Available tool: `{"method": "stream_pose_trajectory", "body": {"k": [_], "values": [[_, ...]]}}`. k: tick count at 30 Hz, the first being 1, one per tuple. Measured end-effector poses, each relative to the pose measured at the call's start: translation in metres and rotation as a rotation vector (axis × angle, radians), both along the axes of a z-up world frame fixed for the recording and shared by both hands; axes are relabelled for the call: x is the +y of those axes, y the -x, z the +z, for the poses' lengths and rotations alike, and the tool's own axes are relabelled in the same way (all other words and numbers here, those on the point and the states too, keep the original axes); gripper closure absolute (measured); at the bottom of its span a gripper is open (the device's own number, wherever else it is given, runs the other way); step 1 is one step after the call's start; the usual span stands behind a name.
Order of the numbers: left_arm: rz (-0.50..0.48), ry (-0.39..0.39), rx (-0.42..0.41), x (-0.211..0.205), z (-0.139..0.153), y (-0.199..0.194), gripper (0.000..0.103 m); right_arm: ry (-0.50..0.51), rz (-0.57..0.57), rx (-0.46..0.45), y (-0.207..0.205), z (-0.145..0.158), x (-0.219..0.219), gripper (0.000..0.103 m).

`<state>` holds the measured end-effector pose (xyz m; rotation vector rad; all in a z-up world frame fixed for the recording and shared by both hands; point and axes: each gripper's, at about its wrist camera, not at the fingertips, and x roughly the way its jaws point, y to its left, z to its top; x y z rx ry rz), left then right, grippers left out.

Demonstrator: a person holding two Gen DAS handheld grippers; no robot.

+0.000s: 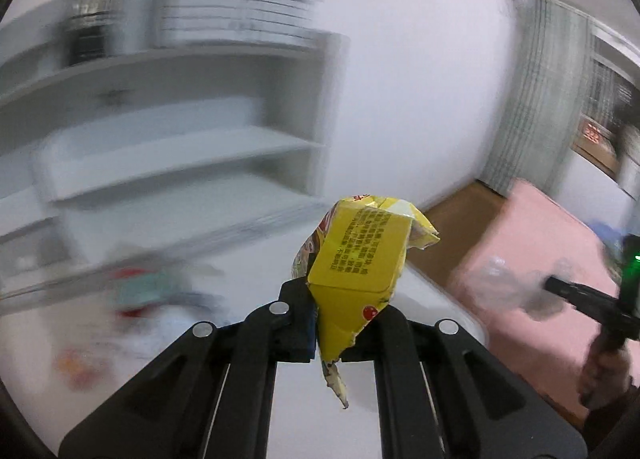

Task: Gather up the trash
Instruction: 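Carry both bags over the black bin and open both grippers to drop them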

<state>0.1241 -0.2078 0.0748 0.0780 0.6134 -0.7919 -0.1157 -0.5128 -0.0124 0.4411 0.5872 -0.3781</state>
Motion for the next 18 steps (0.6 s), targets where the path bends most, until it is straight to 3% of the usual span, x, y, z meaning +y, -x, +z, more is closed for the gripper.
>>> {"method": "stream_pose_trajectory", "body": {"k": [4, 9, 13, 18], "values": [[-0.249, -0.001, 0.059, -0.108, -0.028, 0.068, 0.098, -0.036, -0.22, 0.082, 0.082, -0.045, -0.054, 0.085], [-0.482, -0.052, 0.17, -0.215, -0.089, 0.149, 0.098, -0.128, -0.384, 0.189, 0.15, -0.115, -0.096, 0.085], [-0.588, -0.143, 0.24, -0.269, -0.155, 0.19, 0.098, -0.251, -0.436, 0.284, 0.176, -0.188, -0.118, 0.085], [-0.6, -0.295, 0.368, -0.316, -0.253, 0.2, 0.098, -0.378, -0.434, 0.38, 0.182, -0.268, -0.133, 0.085]]}}
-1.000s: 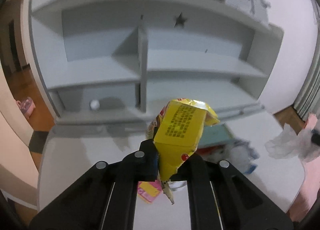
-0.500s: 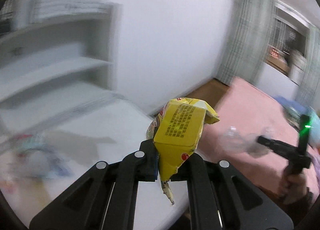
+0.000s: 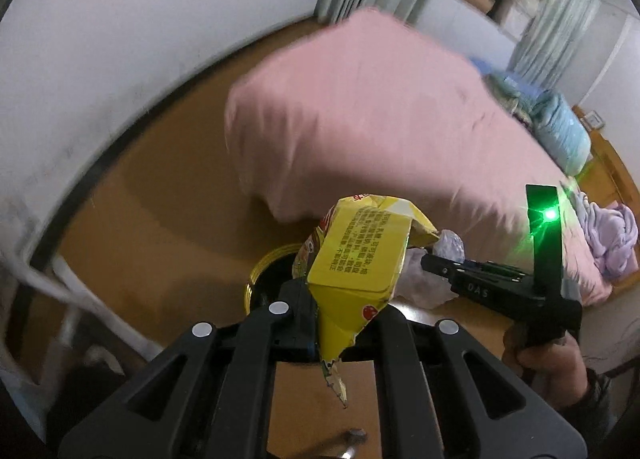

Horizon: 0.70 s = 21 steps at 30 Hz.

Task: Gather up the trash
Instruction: 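Carry both bags over the black bin and open both grippers to drop them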

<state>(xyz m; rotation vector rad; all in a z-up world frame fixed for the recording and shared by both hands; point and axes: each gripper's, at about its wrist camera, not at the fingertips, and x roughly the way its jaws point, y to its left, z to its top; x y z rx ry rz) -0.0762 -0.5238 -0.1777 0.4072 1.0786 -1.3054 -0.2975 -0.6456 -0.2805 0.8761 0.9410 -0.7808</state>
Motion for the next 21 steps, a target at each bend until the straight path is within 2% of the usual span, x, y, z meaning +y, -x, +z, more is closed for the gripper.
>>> {"method": "stream_pose_trajectory", "body": {"k": [5, 10, 14, 15, 17, 18, 19, 21], "values": [[0.007, -0.095, -0.008, -0.019, -0.06, -0.003, 0.098, -0.1, 0.022, 0.034, -0.01, -0.057, -0.007, 0.084], [0.016, -0.15, 0.016, -0.022, -0.091, -0.008, 0.098, -0.141, 0.032, 0.025, -0.024, -0.074, -0.009, 0.084], [0.015, -0.169, 0.019, -0.032, -0.101, -0.008, 0.098, -0.152, 0.032, 0.015, -0.019, -0.078, -0.01, 0.084], [0.014, -0.173, 0.02, -0.034, -0.101, -0.007, 0.098, -0.156, 0.031, 0.016, -0.019, -0.08, -0.011, 0.081], [0.007, -0.18, 0.015, -0.038, -0.104, -0.005, 0.098, -0.165, 0.023, 0.013, -0.017, -0.081, -0.008, 0.064], [0.002, -0.186, 0.015, -0.041, -0.107, -0.004, 0.098, -0.166, 0.017, 0.006, -0.016, -0.081, -0.009, 0.045], [0.002, -0.189, 0.015, -0.038, -0.104, 0.0, 0.098, -0.158, 0.009, 0.0, -0.012, -0.078, -0.007, 0.035], [-0.003, -0.198, 0.018, -0.043, -0.107, 0.004, 0.098, -0.152, 0.005, 0.001, -0.011, -0.077, -0.007, 0.034]]}}
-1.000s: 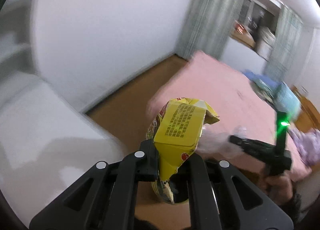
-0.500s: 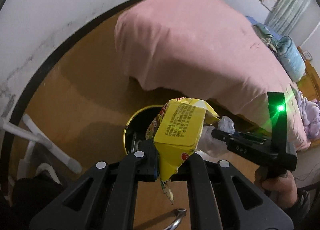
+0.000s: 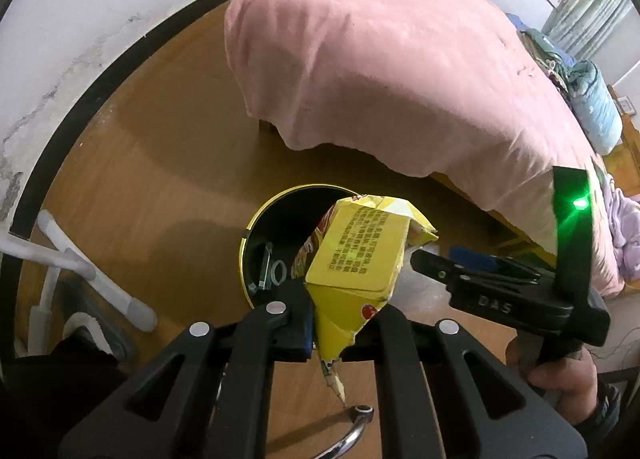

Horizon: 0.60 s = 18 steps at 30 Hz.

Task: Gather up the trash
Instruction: 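Carry both bags over the black bin and open both grippers to drop them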

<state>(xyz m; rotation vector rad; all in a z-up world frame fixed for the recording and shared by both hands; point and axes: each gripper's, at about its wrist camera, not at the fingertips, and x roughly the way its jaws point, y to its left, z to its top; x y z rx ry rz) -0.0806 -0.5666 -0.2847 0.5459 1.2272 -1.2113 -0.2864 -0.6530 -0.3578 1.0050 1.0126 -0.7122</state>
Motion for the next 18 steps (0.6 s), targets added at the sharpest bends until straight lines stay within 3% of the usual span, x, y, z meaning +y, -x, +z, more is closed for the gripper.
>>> {"method": "stream_pose_trajectory", "body": {"k": [7, 8, 9, 10, 11, 15, 17, 18], "values": [[-0.023, -0.04, 0.02, -0.019, -0.015, 0.006, 0.094, -0.002, -0.034, -0.011, 0.009, -0.002, -0.005, 0.034], [-0.023, -0.045, 0.025, -0.02, -0.016, 0.007, 0.09, -0.001, -0.036, -0.01, 0.01, -0.001, -0.005, 0.034], [-0.022, -0.048, 0.03, -0.021, -0.018, 0.007, 0.075, -0.001, -0.037, -0.011, 0.01, -0.001, -0.006, 0.034], [-0.019, -0.051, 0.035, -0.022, -0.019, 0.007, 0.053, -0.001, -0.038, -0.013, 0.01, -0.001, -0.006, 0.034], [-0.015, -0.047, 0.036, -0.022, -0.02, 0.007, 0.045, 0.0, -0.04, -0.014, 0.011, 0.0, -0.006, 0.034], [-0.031, -0.033, 0.043, -0.023, -0.022, 0.008, 0.043, 0.005, -0.039, -0.019, 0.012, 0.003, -0.004, 0.033], [-0.029, -0.043, 0.045, -0.024, -0.023, 0.009, 0.036, 0.01, -0.039, -0.019, 0.012, 0.006, -0.002, 0.032], [-0.025, -0.047, 0.039, -0.024, -0.023, 0.01, 0.028, 0.013, -0.039, -0.019, 0.013, 0.007, -0.002, 0.03]]}}
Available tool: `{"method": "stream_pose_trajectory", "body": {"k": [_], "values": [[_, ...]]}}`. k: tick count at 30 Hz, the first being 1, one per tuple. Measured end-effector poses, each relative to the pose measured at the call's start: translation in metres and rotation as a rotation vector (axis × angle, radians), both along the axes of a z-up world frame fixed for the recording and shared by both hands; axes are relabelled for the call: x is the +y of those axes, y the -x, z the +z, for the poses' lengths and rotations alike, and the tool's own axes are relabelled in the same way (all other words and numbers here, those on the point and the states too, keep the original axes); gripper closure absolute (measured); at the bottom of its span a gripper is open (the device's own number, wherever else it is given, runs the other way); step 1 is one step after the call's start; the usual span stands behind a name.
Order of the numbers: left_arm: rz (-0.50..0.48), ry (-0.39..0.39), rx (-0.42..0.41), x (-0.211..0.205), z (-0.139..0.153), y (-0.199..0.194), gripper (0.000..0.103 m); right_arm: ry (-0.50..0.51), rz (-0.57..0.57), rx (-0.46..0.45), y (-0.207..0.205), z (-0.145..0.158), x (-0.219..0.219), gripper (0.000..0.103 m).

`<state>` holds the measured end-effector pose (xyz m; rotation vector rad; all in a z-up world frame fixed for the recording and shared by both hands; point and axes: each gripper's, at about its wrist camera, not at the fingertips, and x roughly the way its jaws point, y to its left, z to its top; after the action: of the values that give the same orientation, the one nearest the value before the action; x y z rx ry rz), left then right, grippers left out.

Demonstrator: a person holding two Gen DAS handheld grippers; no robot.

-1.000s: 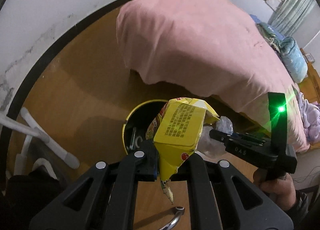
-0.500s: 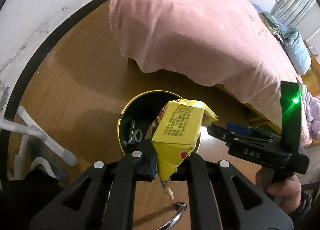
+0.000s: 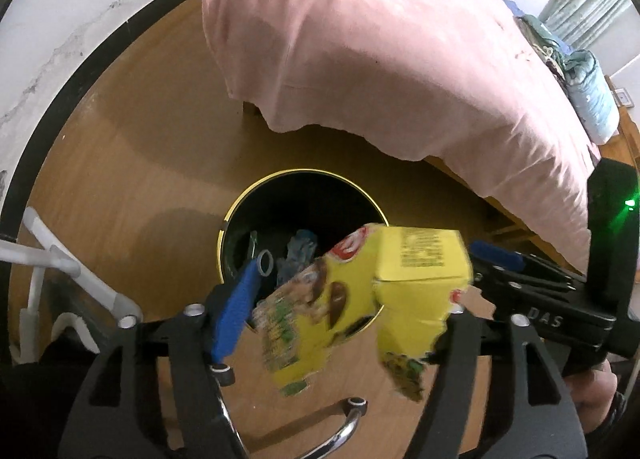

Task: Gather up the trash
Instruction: 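Carry both bags over the black bin and open both grippers to drop them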

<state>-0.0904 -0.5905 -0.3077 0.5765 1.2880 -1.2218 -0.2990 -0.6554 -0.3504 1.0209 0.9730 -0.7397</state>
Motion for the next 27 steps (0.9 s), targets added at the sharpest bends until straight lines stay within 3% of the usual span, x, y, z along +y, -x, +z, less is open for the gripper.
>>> {"method": "stream_pose_trajectory", "body": {"k": [1, 9, 12, 17, 21, 25, 27], "values": [[0.001, 0.0, -0.006, 0.0, 0.0, 0.0, 0.02, 0.004, -0.001, 0.001, 0.001, 0.002, 0.0, 0.03], [-0.015, -0.01, -0.03, -0.001, 0.003, 0.003, 0.015, 0.041, -0.014, 0.004, 0.009, 0.021, 0.0, 0.029], [-0.018, -0.043, 0.056, -0.006, -0.001, 0.001, 0.012, 0.055, -0.019, 0.003, 0.013, 0.03, 0.0, 0.029], [-0.045, -0.105, 0.085, -0.014, -0.006, 0.007, 0.011, 0.077, -0.04, 0.0, 0.023, 0.041, 0.0, 0.028], [-0.11, -0.197, -0.023, -0.019, -0.016, 0.019, 0.011, 0.089, -0.047, 0.002, 0.029, 0.047, 0.0, 0.028], [-0.097, -0.218, 0.008, -0.02, -0.02, 0.019, 0.011, 0.093, -0.05, -0.001, 0.033, 0.05, 0.0, 0.028], [-0.092, -0.225, 0.07, -0.02, -0.021, 0.017, 0.011, 0.094, -0.055, -0.004, 0.034, 0.051, 0.001, 0.028]]}}
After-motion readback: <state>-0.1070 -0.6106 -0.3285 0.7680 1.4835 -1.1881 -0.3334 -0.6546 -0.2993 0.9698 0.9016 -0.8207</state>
